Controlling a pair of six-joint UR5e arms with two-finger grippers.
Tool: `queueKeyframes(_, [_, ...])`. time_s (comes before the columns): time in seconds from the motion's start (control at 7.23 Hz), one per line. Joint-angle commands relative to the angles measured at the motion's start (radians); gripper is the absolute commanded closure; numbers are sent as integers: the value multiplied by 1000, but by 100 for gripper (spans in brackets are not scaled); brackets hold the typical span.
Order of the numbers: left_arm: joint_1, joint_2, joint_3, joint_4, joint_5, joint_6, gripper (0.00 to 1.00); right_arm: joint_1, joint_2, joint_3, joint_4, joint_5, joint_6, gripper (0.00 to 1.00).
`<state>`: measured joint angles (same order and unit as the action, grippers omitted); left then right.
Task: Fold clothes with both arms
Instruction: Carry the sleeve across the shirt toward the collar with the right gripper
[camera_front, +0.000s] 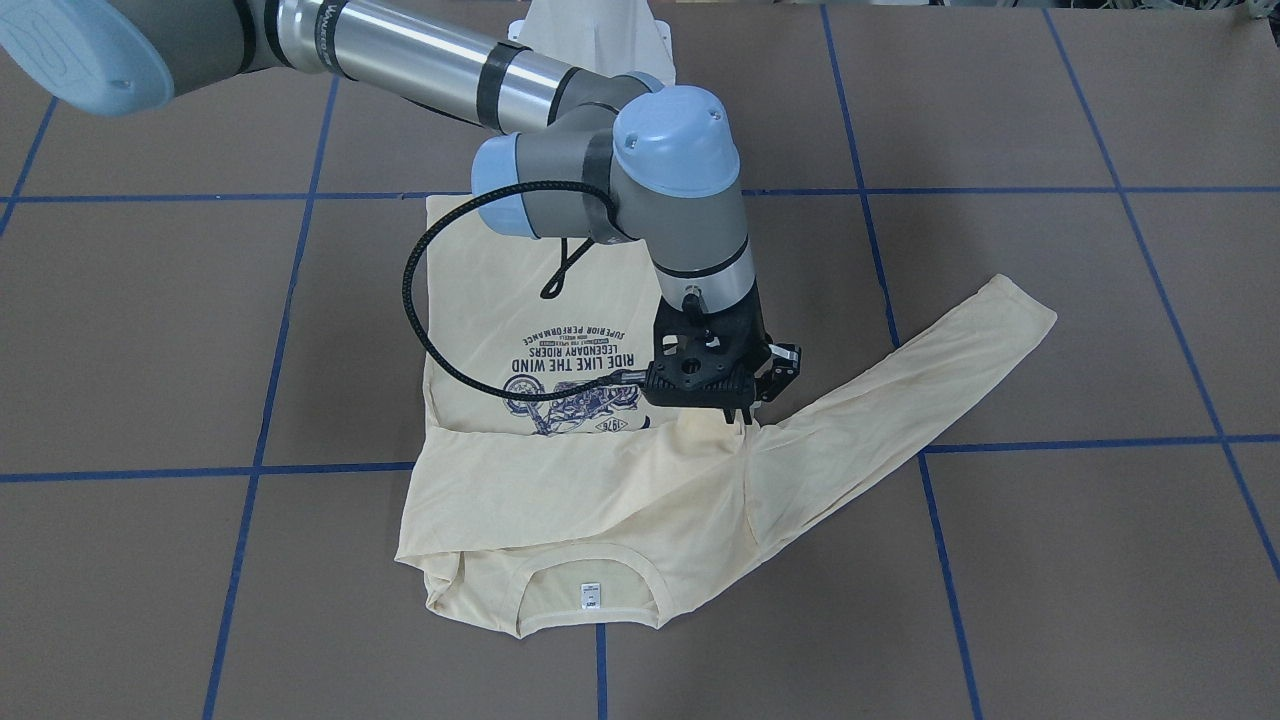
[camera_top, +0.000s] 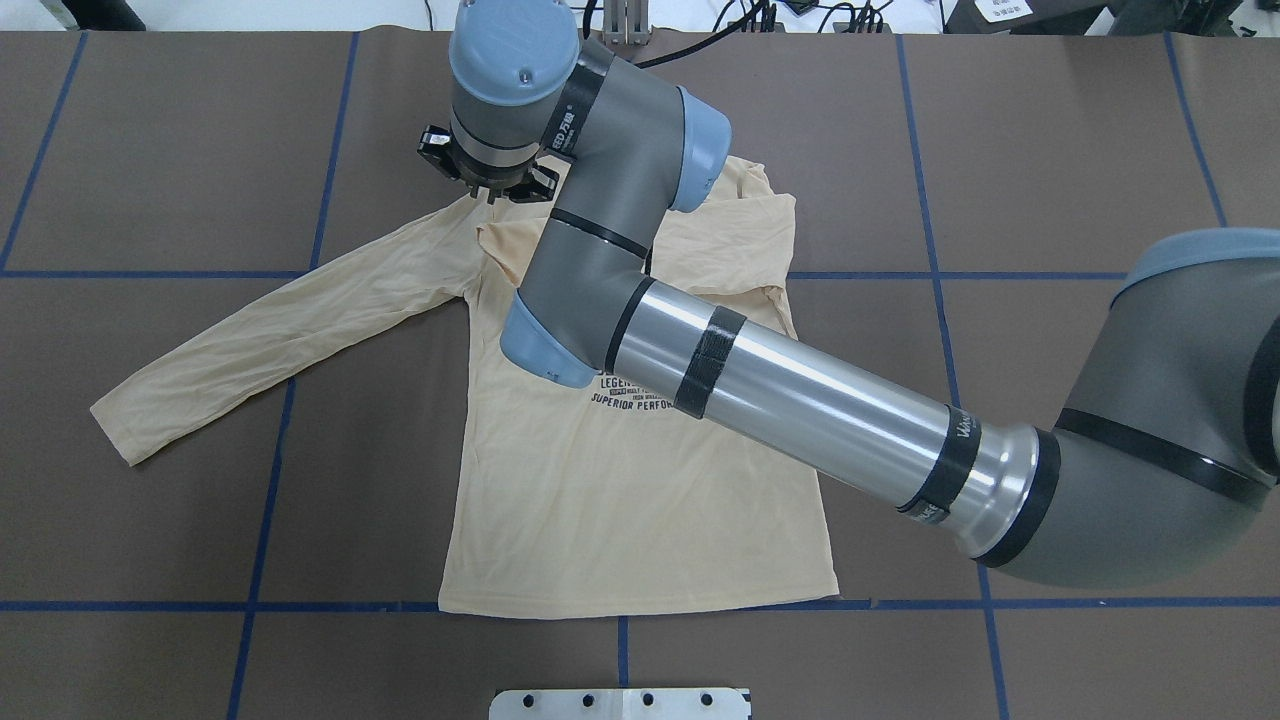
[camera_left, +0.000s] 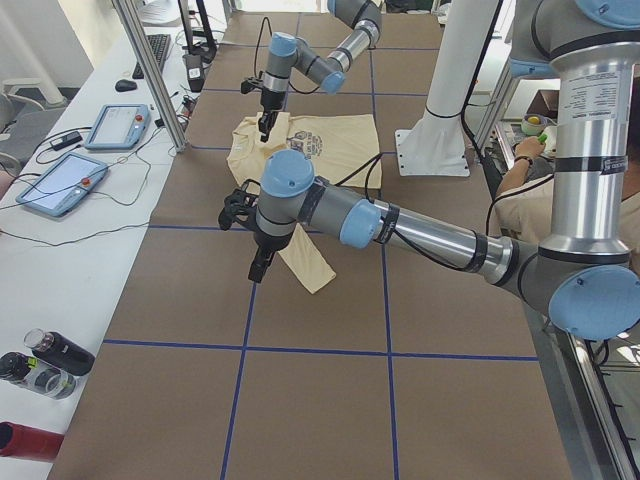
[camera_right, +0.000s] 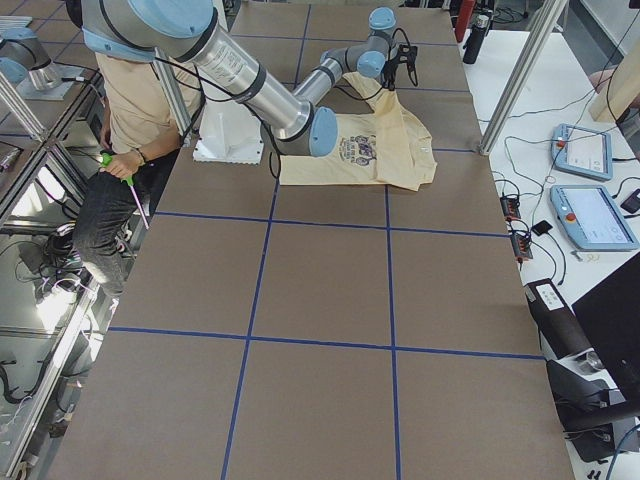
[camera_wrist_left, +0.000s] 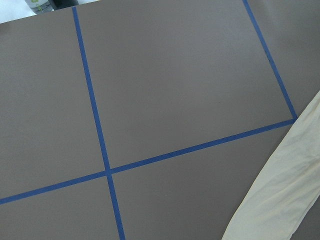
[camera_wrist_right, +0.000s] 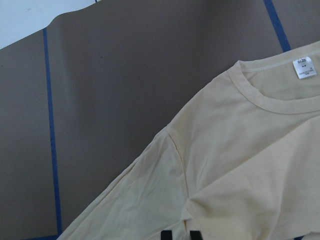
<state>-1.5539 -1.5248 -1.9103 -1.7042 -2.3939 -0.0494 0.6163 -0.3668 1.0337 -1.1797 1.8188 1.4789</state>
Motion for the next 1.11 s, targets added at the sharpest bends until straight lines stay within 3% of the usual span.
queueKeyframes(0.0, [0,0,-3,-2,-4,-1,0,-29,40,-87,51,-56,9,21])
queueKeyframes(0.14, [0,-2,-6,-3,-5,-3,0,-32,42,-87,51,-56,20,11])
queueKeyframes(0.28, [3,-3,-6,-52,-17,-9,0,-27,28,-63,51,-47,33,8])
queueKeyframes(0.42, [36,-2,23,-80,-72,-29,0,-21,-48,22,48,-27,31,4])
queueKeyframes(0.69, [209,9,55,-193,-61,-210,0,34,-261,257,-4,109,18,4])
queueKeyframes(0.97, [326,12,190,-376,-31,-284,0,129,-511,441,-11,180,-26,7])
